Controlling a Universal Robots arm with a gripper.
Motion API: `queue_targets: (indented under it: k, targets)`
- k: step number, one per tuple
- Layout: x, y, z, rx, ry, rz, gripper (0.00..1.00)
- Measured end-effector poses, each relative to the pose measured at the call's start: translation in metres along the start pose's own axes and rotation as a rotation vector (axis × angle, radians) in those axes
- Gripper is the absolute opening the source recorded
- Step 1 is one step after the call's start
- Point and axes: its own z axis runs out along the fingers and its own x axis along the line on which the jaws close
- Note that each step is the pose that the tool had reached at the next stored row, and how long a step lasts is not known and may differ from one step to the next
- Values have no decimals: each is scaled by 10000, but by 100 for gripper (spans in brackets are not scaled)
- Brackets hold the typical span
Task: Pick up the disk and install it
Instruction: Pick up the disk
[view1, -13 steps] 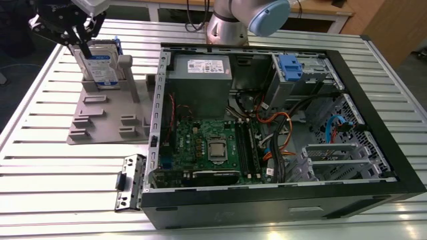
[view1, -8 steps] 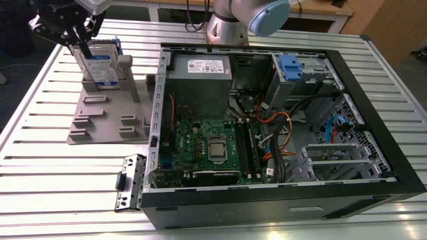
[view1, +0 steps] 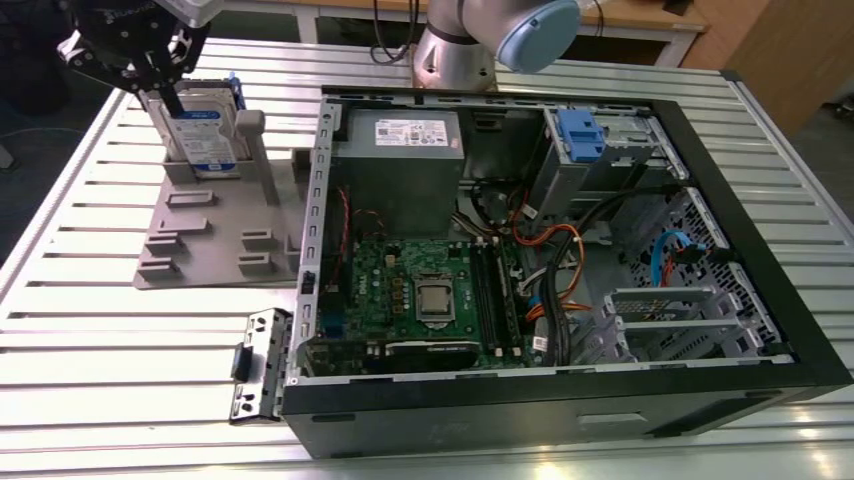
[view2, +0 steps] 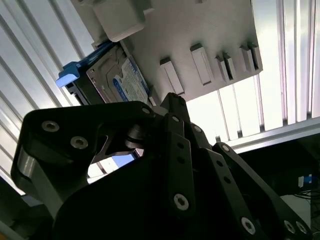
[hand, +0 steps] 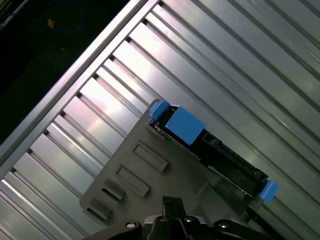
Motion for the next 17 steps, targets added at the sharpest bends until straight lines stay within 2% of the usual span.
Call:
queue_targets:
  k: [3,9,17]
  targets:
    - [-1,1,-56,0,2,-31,10]
    - [-1,1,-66,1,0,-52,10]
    - [-1,1,-66,-22,15,-1473,10]
